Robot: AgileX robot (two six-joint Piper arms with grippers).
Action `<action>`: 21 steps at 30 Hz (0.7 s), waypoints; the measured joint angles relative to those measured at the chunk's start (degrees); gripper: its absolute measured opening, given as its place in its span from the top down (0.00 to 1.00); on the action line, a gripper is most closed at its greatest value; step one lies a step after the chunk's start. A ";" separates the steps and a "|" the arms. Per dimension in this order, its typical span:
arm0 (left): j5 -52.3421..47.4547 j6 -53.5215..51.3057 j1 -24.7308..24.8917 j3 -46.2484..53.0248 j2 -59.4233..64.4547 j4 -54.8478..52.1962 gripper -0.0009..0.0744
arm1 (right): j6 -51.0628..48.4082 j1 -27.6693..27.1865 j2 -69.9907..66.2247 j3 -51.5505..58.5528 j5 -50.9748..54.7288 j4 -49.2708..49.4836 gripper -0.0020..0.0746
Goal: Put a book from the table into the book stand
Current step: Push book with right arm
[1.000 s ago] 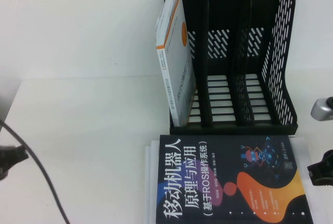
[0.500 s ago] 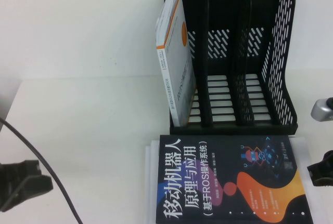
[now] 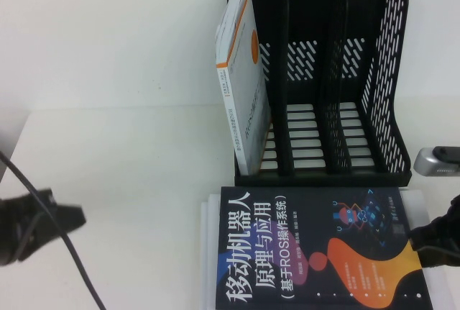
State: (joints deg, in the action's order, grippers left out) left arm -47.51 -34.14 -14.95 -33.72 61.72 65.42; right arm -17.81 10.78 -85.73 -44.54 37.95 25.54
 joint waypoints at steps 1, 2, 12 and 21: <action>-0.02 -1.61 0.00 0.11 0.00 2.38 0.99 | 0.00 0.00 -0.03 -0.10 0.00 0.12 0.98; -0.16 -2.78 0.00 0.11 0.10 4.37 0.99 | 0.00 0.00 -0.13 -0.10 0.00 0.46 0.98; -11.41 -10.68 0.00 0.20 1.82 24.40 0.99 | -6.06 0.00 -0.37 -0.10 -0.48 7.83 0.98; -13.30 -12.10 0.00 0.20 4.63 27.38 0.75 | -7.05 1.03 -0.37 -0.10 -2.13 8.68 0.98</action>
State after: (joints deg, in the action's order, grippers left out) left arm -60.80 -46.24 -14.95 -33.52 66.35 92.80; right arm -24.85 11.82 -86.10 -44.64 35.82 34.22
